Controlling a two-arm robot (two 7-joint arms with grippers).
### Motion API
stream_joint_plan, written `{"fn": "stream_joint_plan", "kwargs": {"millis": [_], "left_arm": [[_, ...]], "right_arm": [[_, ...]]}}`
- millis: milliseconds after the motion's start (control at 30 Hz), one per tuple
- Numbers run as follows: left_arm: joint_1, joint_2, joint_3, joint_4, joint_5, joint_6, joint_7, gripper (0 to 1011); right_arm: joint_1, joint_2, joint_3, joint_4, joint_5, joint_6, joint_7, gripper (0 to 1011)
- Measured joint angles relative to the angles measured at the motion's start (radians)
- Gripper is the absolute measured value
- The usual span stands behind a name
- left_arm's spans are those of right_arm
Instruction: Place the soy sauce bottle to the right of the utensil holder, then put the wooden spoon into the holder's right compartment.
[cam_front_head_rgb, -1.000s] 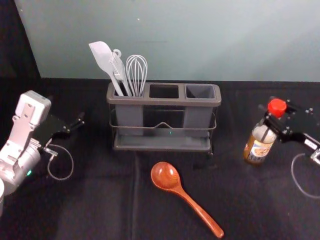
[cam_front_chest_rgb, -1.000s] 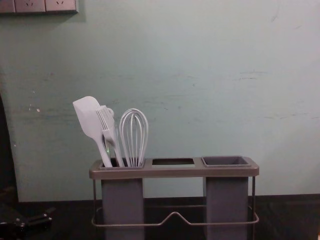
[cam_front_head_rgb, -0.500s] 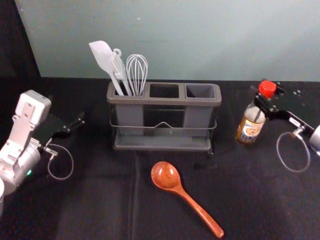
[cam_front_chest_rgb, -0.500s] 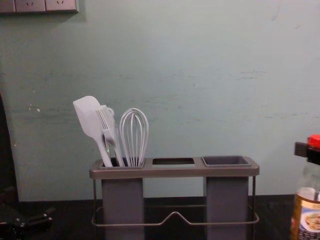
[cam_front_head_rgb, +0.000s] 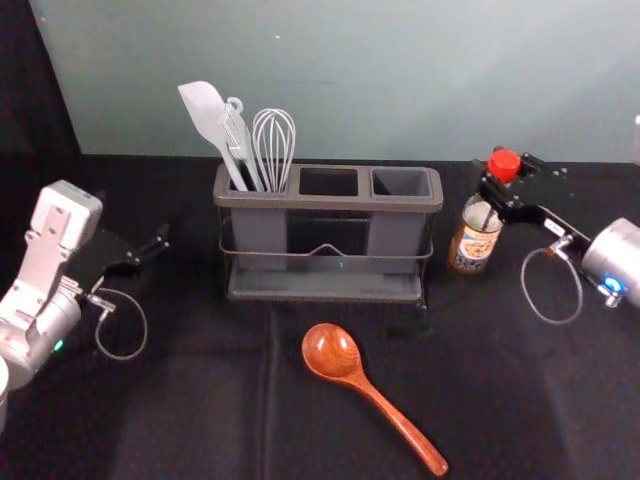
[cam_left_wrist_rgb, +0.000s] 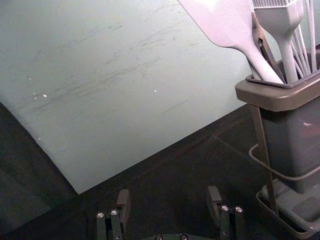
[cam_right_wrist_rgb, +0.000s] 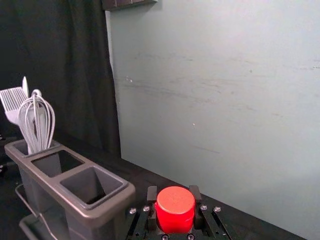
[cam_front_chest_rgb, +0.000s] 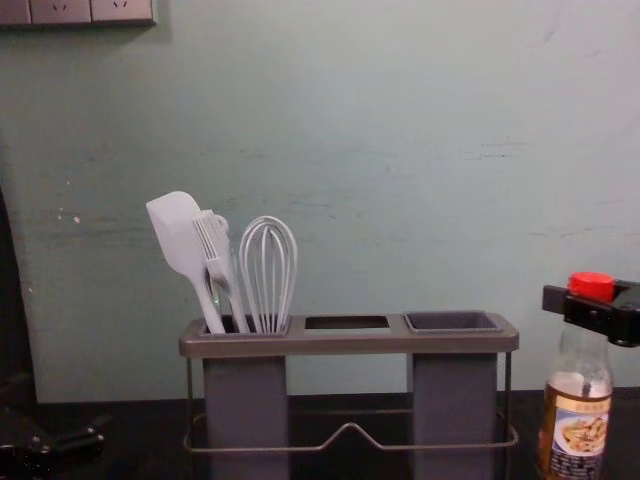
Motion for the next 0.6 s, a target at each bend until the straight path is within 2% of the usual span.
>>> {"fn": "stream_joint_plan", "kwargs": {"millis": [600], "left_arm": [[0.0,0.0,0.0,0.0,0.0,0.0,0.0,1005]], "right_arm": [[0.041,-0.039,-0.019,0.059,-0.018,-0.009,0.014,382]]}}
